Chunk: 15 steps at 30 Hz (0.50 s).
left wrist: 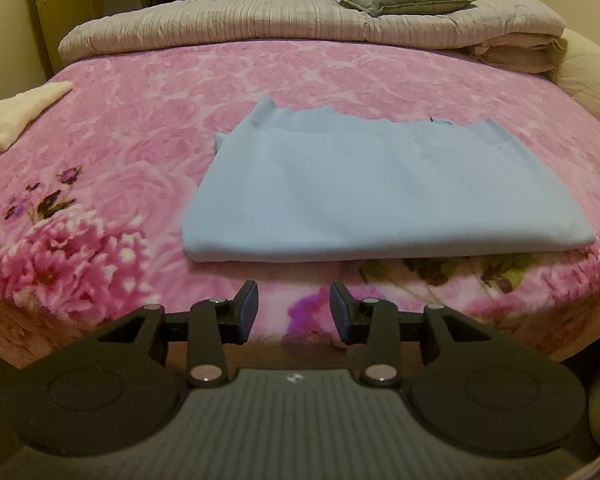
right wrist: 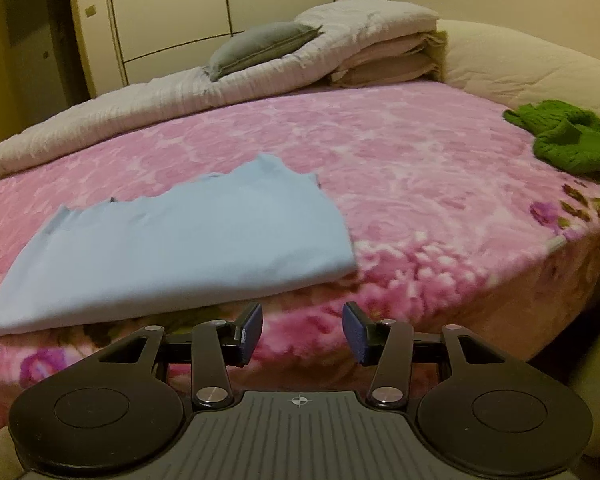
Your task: Fold clothes
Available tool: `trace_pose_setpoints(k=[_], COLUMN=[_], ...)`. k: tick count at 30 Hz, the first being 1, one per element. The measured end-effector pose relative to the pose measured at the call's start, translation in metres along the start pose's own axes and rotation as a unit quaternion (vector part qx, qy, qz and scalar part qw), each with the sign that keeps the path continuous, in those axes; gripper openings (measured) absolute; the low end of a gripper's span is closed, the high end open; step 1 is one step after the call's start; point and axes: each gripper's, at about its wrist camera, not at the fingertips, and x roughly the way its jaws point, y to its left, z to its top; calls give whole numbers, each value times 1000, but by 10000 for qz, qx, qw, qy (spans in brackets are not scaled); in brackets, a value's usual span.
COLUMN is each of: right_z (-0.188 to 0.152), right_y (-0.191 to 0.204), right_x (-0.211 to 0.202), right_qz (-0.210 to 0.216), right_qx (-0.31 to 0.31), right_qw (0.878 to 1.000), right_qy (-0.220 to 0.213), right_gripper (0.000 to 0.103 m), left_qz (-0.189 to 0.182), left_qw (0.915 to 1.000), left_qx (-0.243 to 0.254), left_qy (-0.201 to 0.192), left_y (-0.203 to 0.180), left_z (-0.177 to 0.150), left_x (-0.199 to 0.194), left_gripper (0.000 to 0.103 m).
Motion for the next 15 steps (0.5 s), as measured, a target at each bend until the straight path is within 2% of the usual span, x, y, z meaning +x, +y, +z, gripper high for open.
trace_pose_setpoints(k=[4,6,9,10,12,13,15], right_z=[0,0,1,0,-6,-9,-15], right_y=[-2,-6,-24,-34,-56,-66,-78], right_x=[1,4,14,21,39,49,67], right_qz=[49,237,795,1031,1526,1721,1862], right_qx=[100,322,1138,1578,2649,3121,3780], right_qw=[9999,9992,9902,9819,9514,9333,9056], right_qy=[35,56,149,209,378,447,477], right_gripper=[49,49,49,49,49,49,49], left_qz=[-53,-190,-800,-1039,-1396,-1493,-1470], left_qw=[10000,9997,9964,9940,9889,9873,9881], left_qx=[37,53,-121,-237,-417,-469,-348], left_qy=[-47,-113,-238,-256,-278,-279,-289], left_y=[0,1,7,10,14,14,8], left_z=[2,3,7,9,11,13,17], left_x=[-4,-5,-3,1,11,17,31], left_gripper=[36,36,35,34,30,25,24])
